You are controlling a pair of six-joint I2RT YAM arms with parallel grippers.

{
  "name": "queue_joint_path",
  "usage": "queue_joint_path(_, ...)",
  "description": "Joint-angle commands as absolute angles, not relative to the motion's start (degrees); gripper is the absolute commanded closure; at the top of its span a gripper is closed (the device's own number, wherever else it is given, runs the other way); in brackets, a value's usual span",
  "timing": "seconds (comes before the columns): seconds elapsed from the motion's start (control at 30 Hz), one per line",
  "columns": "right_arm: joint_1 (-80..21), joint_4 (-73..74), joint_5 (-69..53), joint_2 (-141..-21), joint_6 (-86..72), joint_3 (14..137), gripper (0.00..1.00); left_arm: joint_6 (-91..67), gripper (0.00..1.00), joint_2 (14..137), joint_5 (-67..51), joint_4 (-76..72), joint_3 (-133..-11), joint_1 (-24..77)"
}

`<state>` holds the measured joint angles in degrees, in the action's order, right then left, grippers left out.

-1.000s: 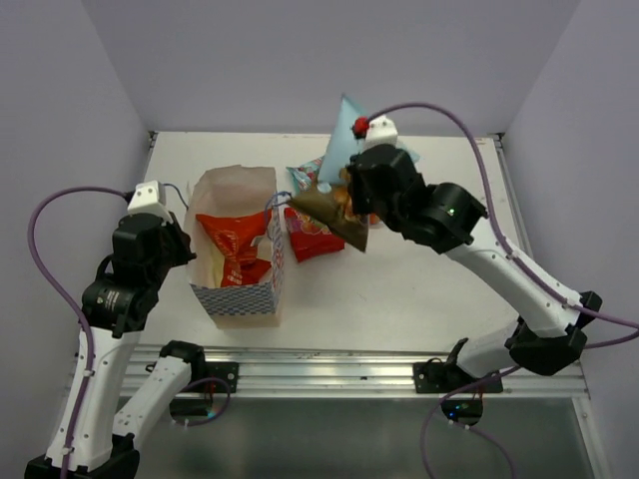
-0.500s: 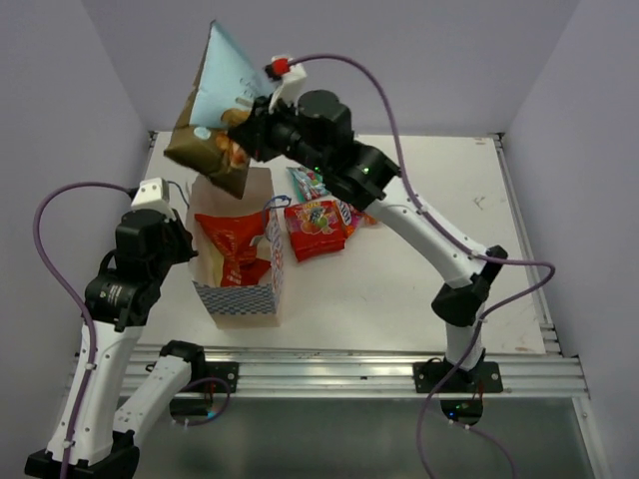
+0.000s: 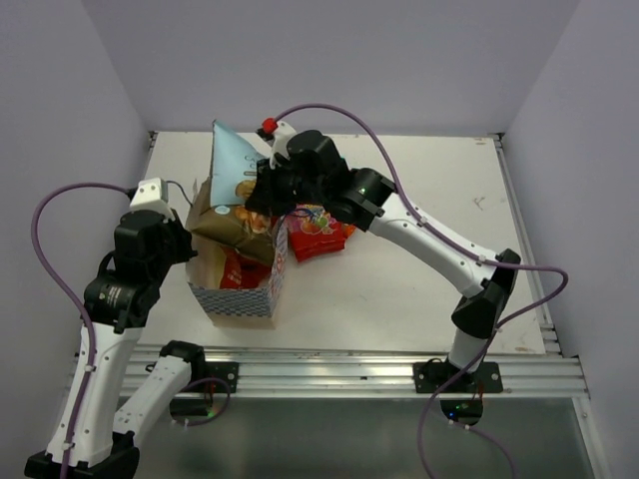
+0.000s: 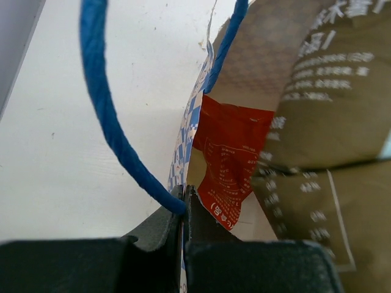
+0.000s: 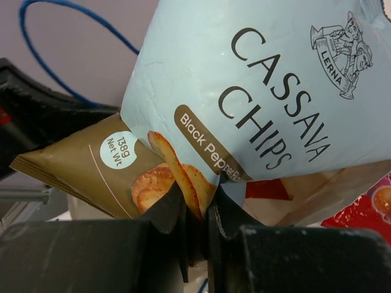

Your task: Place the snacks into the paper bag

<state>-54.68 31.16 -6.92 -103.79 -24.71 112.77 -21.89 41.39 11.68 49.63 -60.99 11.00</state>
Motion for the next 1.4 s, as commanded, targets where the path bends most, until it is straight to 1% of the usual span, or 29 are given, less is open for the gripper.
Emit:
queue_joint_path(0.0, -55.72, 35.76, -9.49, -99.75, -25.31, 112.85, 1.0, -21.18, 1.0, 41.31, 11.07, 46.67, -61.08, 11.07)
queue_joint_path(0.1, -55.98, 38.05, -11.07, -100.46, -25.14, 112.59, 1.0, -21.27, 1.0, 41.4, 10.99, 46.5, -60.82, 11.07)
queue_joint_path(0.17, -55.99, 38.49, -12.21, -101.68, -25.14, 112.67, 0.73, -21.36, 1.0, 41.4, 10.81, 46.23, -60.82, 11.07)
queue_joint_path(0.2, -55.99, 38.76, -12.74, -102.12, -25.22, 113.72, 0.57, -21.44, 1.0, 41.4, 10.72, 46.14, -60.82, 11.07)
queue_joint_path(0.23, -55.99, 39.11, -13.44, -103.26, -25.05, 114.51, 0.3, -21.62, 1.0, 41.48, 10.72, 45.97, -60.91, 11.07)
queue_joint_path(0.33, -55.99, 41.56, -11.97, -104.59, -23.3, 120.3, 0.03, -21.8, 1.0, 41.48, 10.9, 45.97, -60.91, 11.07)
queue_joint_path(0.37, -55.99, 43.66, -10.91, -105.37, -21.46, 122.5, 0.01, -21.8, 1.0, 41.48, 10.9, 45.97, -60.91, 11.07)
queue_joint_path(0.4, -55.9, 44.9, -9.68, -105.73, -20.31, 127.57, 0.01, -21.88, 1.0, 41.48, 10.9, 45.97, -60.91, 11.07)
queue_joint_path(0.5, -55.55, 48.86, -2.56, -106.35, -15.83, 136.98, 0.01, -22.15, 1.0, 41.31, 10.99, 46.05, -61.0, 11.16)
queue_joint_path(0.63, -50.91, 48.96, -0.18, -103.19, -15.38, 138.96, 0.01, -22.59, 1.0, 41.31, 11.69, 46.32, -61.35, 11.07)
queue_joint_path(0.7, -48.18, 48.26, 2.62, -100.48, -15.12, 135.21, 0.01, -22.67, 1.0, 41.31, 11.95, 46.67, -61.52, 11.16)
queue_joint_path(0.77, -42.12, 45.98, 2.29, -99.41, -15.64, 130.02, 0.01, -22.85, 1.0, 41.05, 12.39, 47.02, -61.44, 11.07)
queue_joint_path(0.87, -35.52, 43.34, 1.23, -101.94, -16.61, 117.38, 0.01, -23.03, 1.0, 40.96, 12.57, 47.28, -61.43, 11.07)
queue_joint_path(0.93, -33.24, 41.84, 0.62, -106.14, -17.22, 114.18, 0.01, -23.03, 1.0, 40.96, 13.0, 47.72, -62.05, 11.07)
queue_joint_path(1.07, -32.61, 38.06, 0.18, -114.15, -17.23, 110.74, 0.01, -22.85, 1.0, 41.31, 13.97, 48.95, -63.28, 11.07)
queue_joint_path(1.17, -32.61, 36.92, -3.42, -119.68, -17.58, 110.65, 0.02, -22.68, 1.0, 41.31, 14.5, 49.92, -63.89, 11.07)
queue_joint_path(1.23, -32.61, 37.0, -3.78, -122.07, -17.84, 111.18, 0.03, -22.94, 1.0, 41.13, 14.85, 50.45, -63.98, 11.16)
queue_joint_path(1.37, -32.7, 36.3, -2.64, -123.75, -17.41, 106.19, 0.04, -23.47, 1.0, 40.34, 15.47, 51.06, -63.9, 11.07)
